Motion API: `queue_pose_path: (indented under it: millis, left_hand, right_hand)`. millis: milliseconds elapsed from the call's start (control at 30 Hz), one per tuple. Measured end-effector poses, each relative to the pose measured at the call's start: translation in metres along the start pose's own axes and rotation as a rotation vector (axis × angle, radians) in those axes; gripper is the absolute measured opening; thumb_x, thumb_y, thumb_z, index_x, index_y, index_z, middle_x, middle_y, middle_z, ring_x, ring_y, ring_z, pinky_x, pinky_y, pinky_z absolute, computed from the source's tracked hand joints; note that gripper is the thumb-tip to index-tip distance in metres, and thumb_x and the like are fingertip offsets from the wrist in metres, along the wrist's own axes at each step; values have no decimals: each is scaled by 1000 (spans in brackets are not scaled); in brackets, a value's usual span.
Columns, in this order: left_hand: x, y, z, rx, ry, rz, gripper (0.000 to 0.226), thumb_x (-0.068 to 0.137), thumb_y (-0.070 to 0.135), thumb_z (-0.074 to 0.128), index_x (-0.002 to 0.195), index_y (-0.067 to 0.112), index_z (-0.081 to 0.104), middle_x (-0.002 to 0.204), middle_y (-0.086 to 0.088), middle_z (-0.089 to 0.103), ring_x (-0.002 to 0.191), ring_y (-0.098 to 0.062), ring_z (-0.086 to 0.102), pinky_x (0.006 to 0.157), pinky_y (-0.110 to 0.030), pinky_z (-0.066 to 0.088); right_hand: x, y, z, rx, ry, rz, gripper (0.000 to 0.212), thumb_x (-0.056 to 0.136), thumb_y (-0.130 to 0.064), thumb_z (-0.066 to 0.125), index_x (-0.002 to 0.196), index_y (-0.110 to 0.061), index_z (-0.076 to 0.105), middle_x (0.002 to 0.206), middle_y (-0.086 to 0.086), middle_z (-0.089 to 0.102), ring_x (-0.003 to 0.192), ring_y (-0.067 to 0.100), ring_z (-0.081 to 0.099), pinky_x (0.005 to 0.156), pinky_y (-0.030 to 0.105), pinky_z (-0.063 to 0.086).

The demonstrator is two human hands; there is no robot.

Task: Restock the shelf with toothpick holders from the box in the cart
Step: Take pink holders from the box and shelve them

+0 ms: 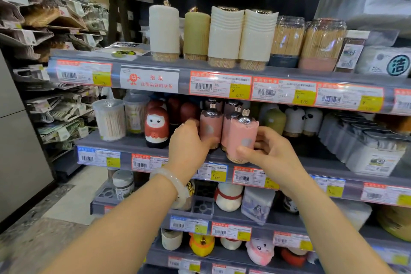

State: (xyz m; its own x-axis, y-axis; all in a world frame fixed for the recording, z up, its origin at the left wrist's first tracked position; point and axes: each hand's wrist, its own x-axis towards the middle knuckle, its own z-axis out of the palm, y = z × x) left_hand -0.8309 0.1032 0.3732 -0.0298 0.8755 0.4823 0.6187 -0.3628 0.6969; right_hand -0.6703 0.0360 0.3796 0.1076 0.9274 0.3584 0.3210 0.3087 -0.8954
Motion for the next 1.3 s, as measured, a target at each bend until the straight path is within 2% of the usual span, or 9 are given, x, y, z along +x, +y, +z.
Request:
queue_pose_path:
  millis: [200,300,467,633,733,833,967,1100,1300]
  left_hand:
    - [5,2,2,120,-61,-10,48,74,28,78,107,3,53,108,-13,60,98,-30,58,74,-31,41]
    - [-4,-2,-11,105,-74,46,35,82,10,66,115,6,54,115,-10,55,100,-25,57,77,-24,38]
    - [-23,2,-38,-237,-410,182,55,75,2,68,121,23,47,114,9,58,102,-5,57,82,-10,46]
    - [-19,2,-37,-325,-271,126,54,70,19,81,113,25,50,101,15,62,90,1,61,73,-10,50]
    - [-15,-1,-32,-296,-219,88,53,68,21,83,112,22,52,101,8,62,86,-1,60,69,-10,49]
    - [-11,0,-23,-228,-181,75,58,64,24,85,112,16,55,105,-2,61,87,-10,61,74,-22,53]
    - [-11,4,-6,-159,-152,73,59,57,28,88,106,14,56,101,-6,62,88,-18,61,79,-38,53]
    - [-11,6,-1,-101,-155,41,62,58,28,88,108,12,56,103,-7,61,93,-22,59,83,-39,50]
    - [-8,13,-8,-74,-184,8,58,63,26,85,110,13,54,88,7,56,86,-17,60,77,-31,50]
  right_hand:
    - [-3,-3,4,4,18,-5,40,79,-3,71,110,-20,54,103,-7,64,85,2,61,68,12,50]
    - [-6,-5,15,-10,13,-36,41,78,-4,72,109,-22,53,104,-6,62,85,1,60,68,12,49]
    - [1,-6,44,-125,98,-77,48,74,-19,77,116,-20,55,115,5,56,93,12,61,83,31,53]
    - [6,-13,51,-148,94,-115,43,77,-21,75,117,-16,60,113,4,59,94,12,61,85,29,52]
    - [7,-11,36,-158,190,-114,27,77,-19,76,102,-20,63,108,5,62,89,9,60,83,27,50]
    - [10,-3,21,-314,292,-60,42,74,-24,78,108,-22,53,111,1,54,93,11,51,78,23,39]
    - [23,0,16,-390,169,44,78,71,-21,81,135,-14,37,118,4,53,108,20,53,83,28,41]
    - [35,3,13,-390,105,27,76,72,-13,79,135,-14,38,104,0,56,101,23,60,82,32,48]
    - [45,13,12,-383,113,23,68,70,-14,81,127,-11,44,108,10,64,99,28,62,86,42,51]
